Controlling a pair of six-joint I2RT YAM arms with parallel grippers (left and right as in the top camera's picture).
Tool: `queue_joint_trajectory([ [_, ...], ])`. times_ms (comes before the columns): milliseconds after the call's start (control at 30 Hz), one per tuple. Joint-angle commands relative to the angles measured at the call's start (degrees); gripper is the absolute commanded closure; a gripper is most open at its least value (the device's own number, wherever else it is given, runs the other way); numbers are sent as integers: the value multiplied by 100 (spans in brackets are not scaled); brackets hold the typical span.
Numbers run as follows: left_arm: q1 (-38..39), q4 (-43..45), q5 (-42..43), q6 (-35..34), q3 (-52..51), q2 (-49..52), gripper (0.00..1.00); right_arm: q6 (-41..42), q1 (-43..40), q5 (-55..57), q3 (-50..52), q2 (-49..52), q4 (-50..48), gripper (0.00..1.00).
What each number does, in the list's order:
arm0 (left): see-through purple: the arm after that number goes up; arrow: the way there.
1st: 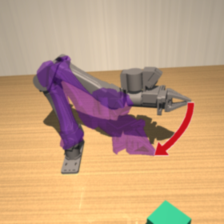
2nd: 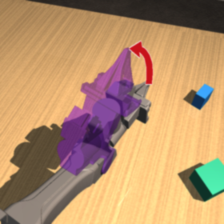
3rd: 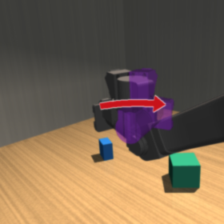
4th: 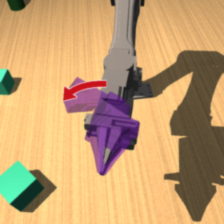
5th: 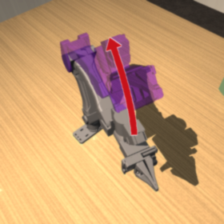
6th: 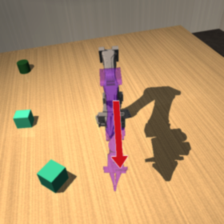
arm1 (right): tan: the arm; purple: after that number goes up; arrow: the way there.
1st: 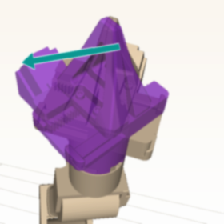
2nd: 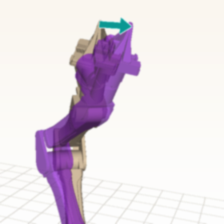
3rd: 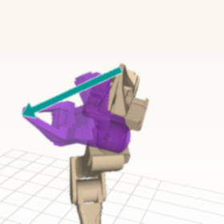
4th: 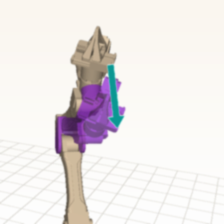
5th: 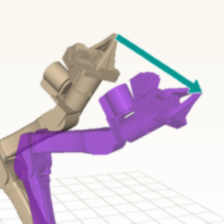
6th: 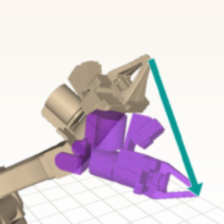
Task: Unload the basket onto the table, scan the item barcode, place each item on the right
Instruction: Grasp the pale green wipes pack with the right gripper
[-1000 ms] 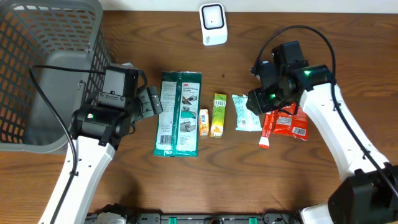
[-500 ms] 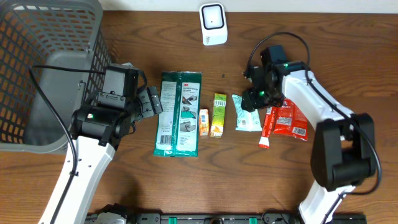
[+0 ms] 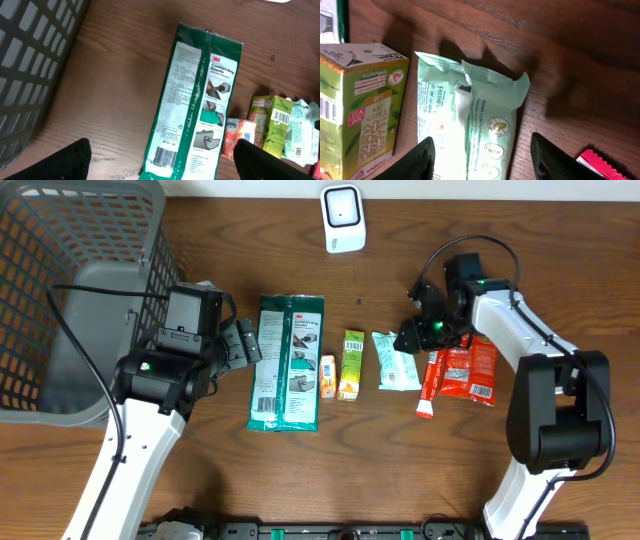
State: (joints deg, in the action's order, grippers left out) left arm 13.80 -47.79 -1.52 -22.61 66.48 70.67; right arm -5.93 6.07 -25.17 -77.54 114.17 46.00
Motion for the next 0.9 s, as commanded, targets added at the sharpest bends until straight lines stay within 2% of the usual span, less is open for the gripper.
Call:
queue_joint_trajectory([
  [0,-28,-17,-66,50,79,7,9,-103,-50,-254,24,7,11,42],
  [133,-28,238,-61,35,79,7,9,-103,-50,-251,101,9,0,41],
  [200,-28,332,9,-201,79,4,9,-103,-50,-249,153,9,0,41],
  [300,-28,337,516,-525,79,7,10,-98,-42,-260,249,9,-48,42],
  [333,-20,354,730,-651,74,9,20,-98,-37,-264,269,9,-63,42],
  [367,15,400,942,-741,57,28,37,-98,-28,-282,295,9,-90,43],
  [433,142,466,1147,-815,17,96,56,-98,-2,-398,365,9,-151,43],
  [467,210,466,1154,-815,11,140,62,-98,15,-474,398,9,-168,44],
  [533,382,452,1154,-813,7,289,69,-94,57,-535,476,9,-212,44],
  [867,831,444,1141,-813,7,931,70,-11,133,-463,999,9,-682,49],
])
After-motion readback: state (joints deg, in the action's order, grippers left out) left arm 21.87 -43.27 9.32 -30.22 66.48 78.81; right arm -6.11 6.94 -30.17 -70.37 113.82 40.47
